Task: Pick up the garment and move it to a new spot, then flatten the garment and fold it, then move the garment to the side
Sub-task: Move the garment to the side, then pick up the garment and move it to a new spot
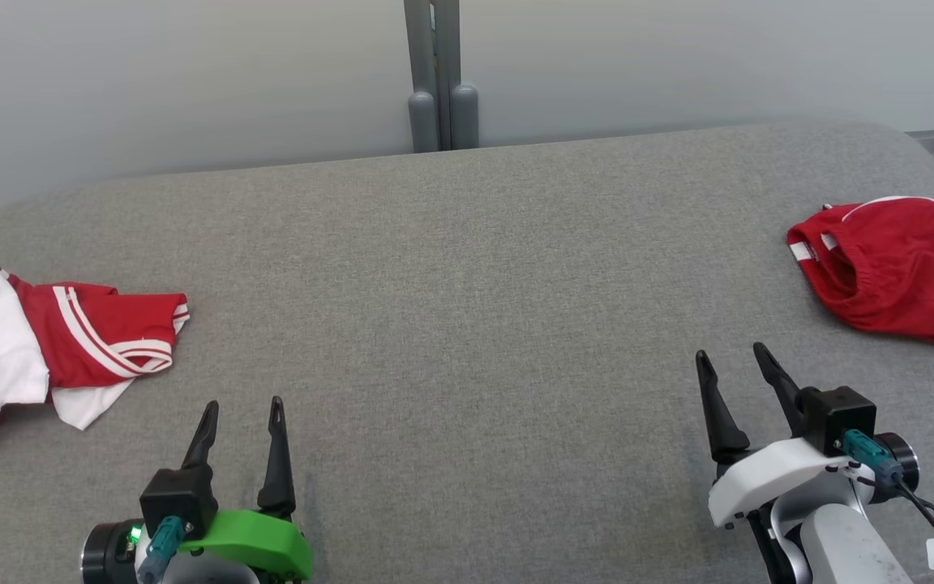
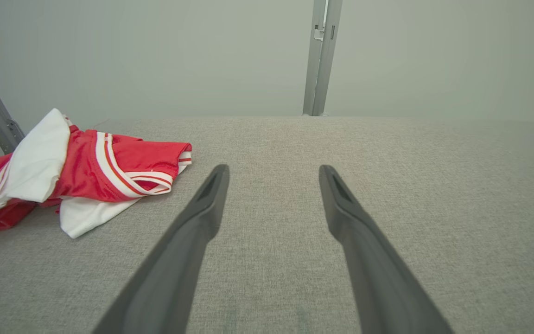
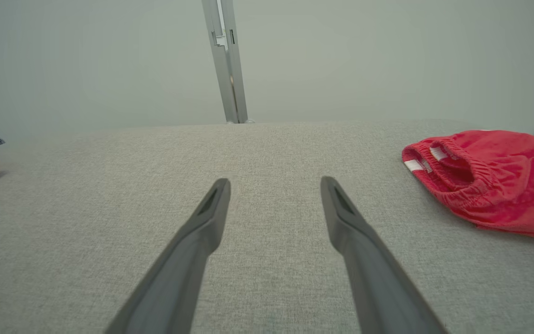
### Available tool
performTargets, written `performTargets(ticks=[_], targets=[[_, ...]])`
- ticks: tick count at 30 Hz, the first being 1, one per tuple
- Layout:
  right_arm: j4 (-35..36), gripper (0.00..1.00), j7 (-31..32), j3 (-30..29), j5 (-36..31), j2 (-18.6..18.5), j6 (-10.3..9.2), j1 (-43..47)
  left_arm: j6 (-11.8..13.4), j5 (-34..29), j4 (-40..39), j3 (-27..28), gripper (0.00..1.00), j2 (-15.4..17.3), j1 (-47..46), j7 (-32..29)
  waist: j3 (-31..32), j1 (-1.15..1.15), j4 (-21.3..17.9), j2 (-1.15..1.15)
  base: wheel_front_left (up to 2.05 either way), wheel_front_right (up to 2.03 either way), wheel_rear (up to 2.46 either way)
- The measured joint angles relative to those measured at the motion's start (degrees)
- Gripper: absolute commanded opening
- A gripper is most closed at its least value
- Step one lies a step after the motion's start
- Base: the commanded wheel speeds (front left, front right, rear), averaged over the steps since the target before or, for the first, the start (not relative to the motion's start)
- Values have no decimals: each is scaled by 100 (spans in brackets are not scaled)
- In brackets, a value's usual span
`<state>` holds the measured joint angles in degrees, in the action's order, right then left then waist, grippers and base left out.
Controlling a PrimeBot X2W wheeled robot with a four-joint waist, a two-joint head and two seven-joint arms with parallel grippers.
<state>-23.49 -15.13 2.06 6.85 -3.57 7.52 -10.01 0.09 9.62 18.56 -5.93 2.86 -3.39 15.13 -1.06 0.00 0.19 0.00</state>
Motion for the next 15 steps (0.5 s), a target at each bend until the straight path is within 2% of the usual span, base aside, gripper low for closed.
performTargets(ticks=[9, 15], targets=[[35, 100, 0, 33, 5, 36, 0, 25, 41, 42, 10, 11, 100, 0, 16, 0, -19, 0, 21, 0, 0, 0, 0], [83, 100, 0, 136, 12, 48, 0, 29, 70, 93, 54, 43, 100, -2, 15, 0, -32, 0, 222, 0, 0, 0, 0]])
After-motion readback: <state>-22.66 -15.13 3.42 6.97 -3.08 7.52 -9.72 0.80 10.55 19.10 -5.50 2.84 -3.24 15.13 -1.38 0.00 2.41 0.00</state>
